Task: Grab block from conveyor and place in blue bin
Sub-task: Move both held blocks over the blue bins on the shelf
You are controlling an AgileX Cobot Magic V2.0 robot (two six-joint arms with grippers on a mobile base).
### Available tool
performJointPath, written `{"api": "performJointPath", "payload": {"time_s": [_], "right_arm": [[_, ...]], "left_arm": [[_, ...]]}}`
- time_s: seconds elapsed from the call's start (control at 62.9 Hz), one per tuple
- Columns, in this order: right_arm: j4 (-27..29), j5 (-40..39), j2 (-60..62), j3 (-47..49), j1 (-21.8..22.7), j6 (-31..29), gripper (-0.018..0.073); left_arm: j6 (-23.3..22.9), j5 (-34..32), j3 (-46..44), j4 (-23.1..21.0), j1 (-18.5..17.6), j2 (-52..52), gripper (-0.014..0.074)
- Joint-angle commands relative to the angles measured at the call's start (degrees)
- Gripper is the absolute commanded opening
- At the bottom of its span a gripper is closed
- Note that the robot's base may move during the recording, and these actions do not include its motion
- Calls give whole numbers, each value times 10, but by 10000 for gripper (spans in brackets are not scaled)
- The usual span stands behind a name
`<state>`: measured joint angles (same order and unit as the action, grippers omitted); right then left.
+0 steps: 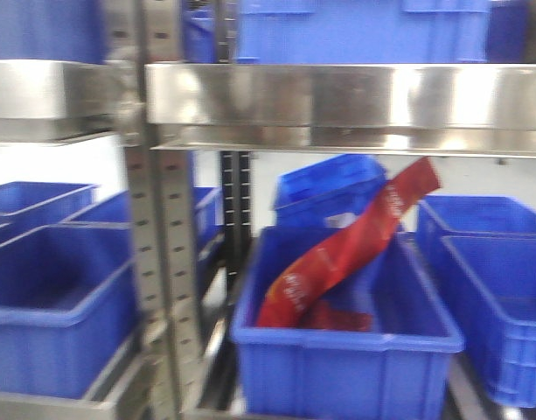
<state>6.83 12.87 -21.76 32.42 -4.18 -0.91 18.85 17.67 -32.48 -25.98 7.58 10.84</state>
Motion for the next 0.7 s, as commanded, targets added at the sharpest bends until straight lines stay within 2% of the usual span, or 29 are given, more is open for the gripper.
{"api": "performJointPath", "payload": {"time_s": [0.0,0.684], "right_arm": [[-4,-14,2,1,2,-2,-162],[-4,-14,2,1,2,-2,-162]], "left_arm": [[2,-6,0,-4,1,-3,-111],[2,-6,0,-4,1,-3,-111]]}}
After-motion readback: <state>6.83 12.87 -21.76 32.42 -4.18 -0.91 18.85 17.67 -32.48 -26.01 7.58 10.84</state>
